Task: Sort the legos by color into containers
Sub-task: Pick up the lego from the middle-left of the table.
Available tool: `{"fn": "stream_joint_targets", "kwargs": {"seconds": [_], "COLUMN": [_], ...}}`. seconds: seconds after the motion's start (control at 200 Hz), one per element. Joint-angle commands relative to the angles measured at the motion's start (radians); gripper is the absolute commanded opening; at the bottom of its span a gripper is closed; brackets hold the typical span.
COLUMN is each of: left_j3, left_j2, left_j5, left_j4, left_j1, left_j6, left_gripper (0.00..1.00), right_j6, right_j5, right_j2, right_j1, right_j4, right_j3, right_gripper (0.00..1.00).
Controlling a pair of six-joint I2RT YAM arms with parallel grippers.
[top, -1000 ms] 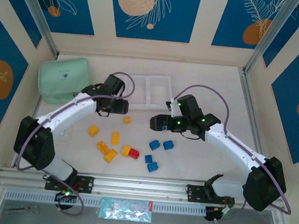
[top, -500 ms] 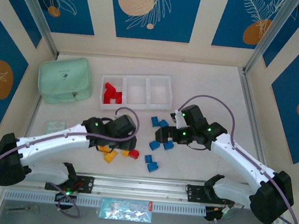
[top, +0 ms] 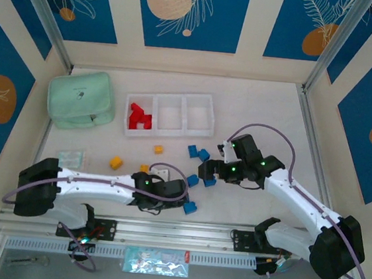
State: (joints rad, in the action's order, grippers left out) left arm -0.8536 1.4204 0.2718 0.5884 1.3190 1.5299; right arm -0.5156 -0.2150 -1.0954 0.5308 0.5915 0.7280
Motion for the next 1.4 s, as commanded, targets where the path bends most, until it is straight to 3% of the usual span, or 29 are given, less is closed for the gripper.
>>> {"fn": "stream_joint_targets", "kwargs": {"seconds": [0.0,0.36,0.495,0.745,0.93,1.14,1.395], "left_j3": [0.027,0.040,-0.045,-0.091,-0.195,-0.194,-0.191], "left_j2": [0.018,0.082,0.125,0.212,0.281,0.291,0.311], "left_j5": [0.045,0.052,0.089,0.019,0.032,0.015,-0.045], "left_j4": [-0.065,-0.082,-0.020,-0.058,0.084,0.105,0.059], "left_j1": [0.004,-0.074,-0.099,-0.180,-0.181,-0.178,-0.173], "left_j6": [0.149,0.156,0.061,-0.044,-0.127,-0.186,-0.292], "left_gripper": [0.76,0.74,0.72,0.62,0.53,0.41,0.40], "right_j6": [0.028,0.015,0.026,0.032,0.028,0.011,-0.010], "right_j5": [-0.057,-0.120,-0.117,-0.107,-0.114,-0.104,-0.081], "right_j2": [0.023,0.039,0.018,0.003,-0.013,0.012,0.038], "right_j1": [-0.004,-0.072,-0.084,-0.092,-0.098,-0.100,-0.097], "right_j4": [-0.022,-0.079,-0.074,-0.067,-0.067,-0.060,-0.061], "right_j3": [-0.027,-0.070,-0.058,-0.040,-0.036,-0.039,-0.052], "right_gripper": [0.99,0.99,0.99,0.99,0.99,0.99,0.99]}}
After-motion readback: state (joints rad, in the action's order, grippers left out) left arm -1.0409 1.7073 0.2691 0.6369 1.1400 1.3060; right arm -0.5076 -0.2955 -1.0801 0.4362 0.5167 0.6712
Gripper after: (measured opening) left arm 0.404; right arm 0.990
